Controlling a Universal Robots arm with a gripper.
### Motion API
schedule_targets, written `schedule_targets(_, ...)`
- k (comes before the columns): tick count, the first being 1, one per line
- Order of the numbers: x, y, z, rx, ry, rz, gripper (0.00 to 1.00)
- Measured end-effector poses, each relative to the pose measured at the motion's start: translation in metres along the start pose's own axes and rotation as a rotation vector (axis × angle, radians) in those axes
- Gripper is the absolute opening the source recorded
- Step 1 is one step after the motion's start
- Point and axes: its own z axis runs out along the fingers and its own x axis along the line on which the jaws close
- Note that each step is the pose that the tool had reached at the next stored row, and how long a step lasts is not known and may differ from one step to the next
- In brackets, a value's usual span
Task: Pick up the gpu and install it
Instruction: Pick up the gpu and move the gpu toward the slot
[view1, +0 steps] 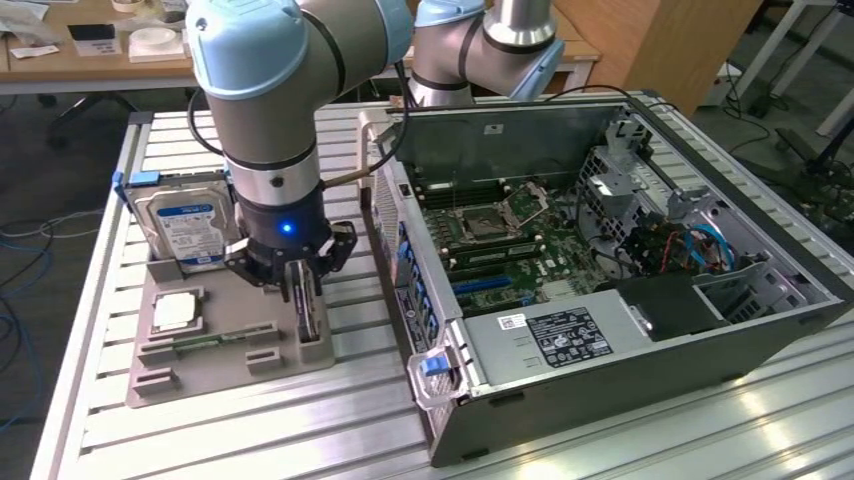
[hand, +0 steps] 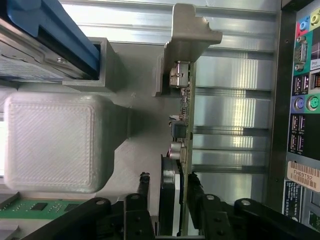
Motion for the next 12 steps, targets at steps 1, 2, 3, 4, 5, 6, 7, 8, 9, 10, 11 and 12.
schedule_targets(1,0.0000,0.0000,0.0001,-0.0001,-0.0001,0.000,0.49)
schedule_targets(2,0.0000,0.0000,0.0001,-0.0002,-0.0001,0.000,0.42)
schedule_targets(3,0.0000,0.0000,0.0001,-0.0001,-0.0001,0.000,0.42)
schedule_targets(4,0.0000,0.0000,0.0001,-0.0002,-0.0001,0.000,0.42)
schedule_targets(5,0.0000,0.0000,0.0001,-0.0002,-0.0001,0.000,0.41)
schedule_targets(6,0.0000,0.0000,0.0001,-0.0002,-0.0002,0.000,0.41)
schedule_targets(7,0.0000,0.0000,0.0001,-0.0001,-0.0002,0.000,0.41)
schedule_targets(8,0.0000,0.0000,0.0001,-0.0001,-0.0002,0.000,0.34)
schedule_targets(9,0.0000,0.0000,0.0001,-0.0001,-0.0002,0.000,0.34)
schedule_targets(10,0.0000,0.0000,0.0001,-0.0001,-0.0002,0.000,0.34)
schedule_targets(11,0.0000,0.0000,0.0001,-0.0001,-0.0003,0.000,0.34)
schedule_targets(12,0.0000,0.0000,0.0001,-0.0001,-0.0002,0.000,0.32)
